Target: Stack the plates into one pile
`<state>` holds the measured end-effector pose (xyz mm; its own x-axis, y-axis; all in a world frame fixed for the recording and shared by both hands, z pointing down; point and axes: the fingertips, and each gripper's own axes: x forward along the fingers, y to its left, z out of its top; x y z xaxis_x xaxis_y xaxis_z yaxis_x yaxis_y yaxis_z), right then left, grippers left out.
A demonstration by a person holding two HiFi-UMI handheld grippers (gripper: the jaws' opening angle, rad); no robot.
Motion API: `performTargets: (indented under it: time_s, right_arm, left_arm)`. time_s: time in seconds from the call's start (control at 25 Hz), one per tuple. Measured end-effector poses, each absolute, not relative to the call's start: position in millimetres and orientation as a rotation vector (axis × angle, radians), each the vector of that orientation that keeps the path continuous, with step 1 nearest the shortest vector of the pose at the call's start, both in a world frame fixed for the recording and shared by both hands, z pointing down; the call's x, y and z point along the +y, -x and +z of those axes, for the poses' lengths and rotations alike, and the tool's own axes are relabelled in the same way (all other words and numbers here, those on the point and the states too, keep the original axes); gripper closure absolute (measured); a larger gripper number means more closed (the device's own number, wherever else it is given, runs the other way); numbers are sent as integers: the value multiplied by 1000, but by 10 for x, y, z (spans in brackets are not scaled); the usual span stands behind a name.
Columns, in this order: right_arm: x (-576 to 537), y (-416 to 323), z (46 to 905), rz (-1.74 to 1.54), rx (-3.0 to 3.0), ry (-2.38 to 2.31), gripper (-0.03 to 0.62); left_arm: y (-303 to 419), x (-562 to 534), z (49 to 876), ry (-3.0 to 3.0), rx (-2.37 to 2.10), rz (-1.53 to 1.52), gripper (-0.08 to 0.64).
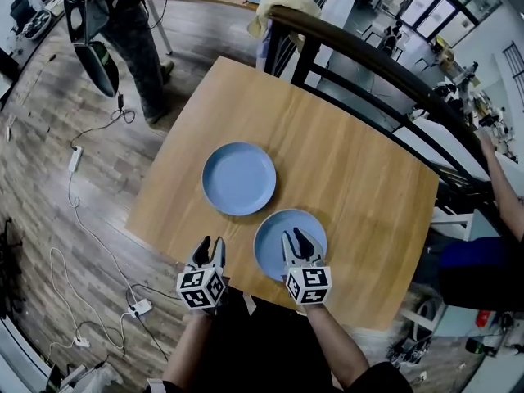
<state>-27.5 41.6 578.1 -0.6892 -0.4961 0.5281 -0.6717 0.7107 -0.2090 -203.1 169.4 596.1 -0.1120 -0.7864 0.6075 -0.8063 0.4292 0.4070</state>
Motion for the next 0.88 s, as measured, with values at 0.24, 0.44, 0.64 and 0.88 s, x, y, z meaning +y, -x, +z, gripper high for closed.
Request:
performTargets:
  time_s: [0.24, 0.44, 0.64, 0.88]
  right_arm:
    - [286, 584, 5686, 539, -2469, -940, 465]
    - [152, 776, 5670, 540, -2445, -977, 465]
    - [9, 972, 5739, 544, -2420, -990, 465]
    - [-118, 1138, 5911, 566, -2362, -1032, 463]
  left_arm:
    - [2373, 1457, 5901, -1386, -1864, 23, 423]
    - [2657, 1247, 5850, -1414, -1859, 22, 423]
    - [2903, 1105, 5905, -1419, -1844, 39, 423]
    - [3138, 1025, 6087, -1411, -1802, 64, 423]
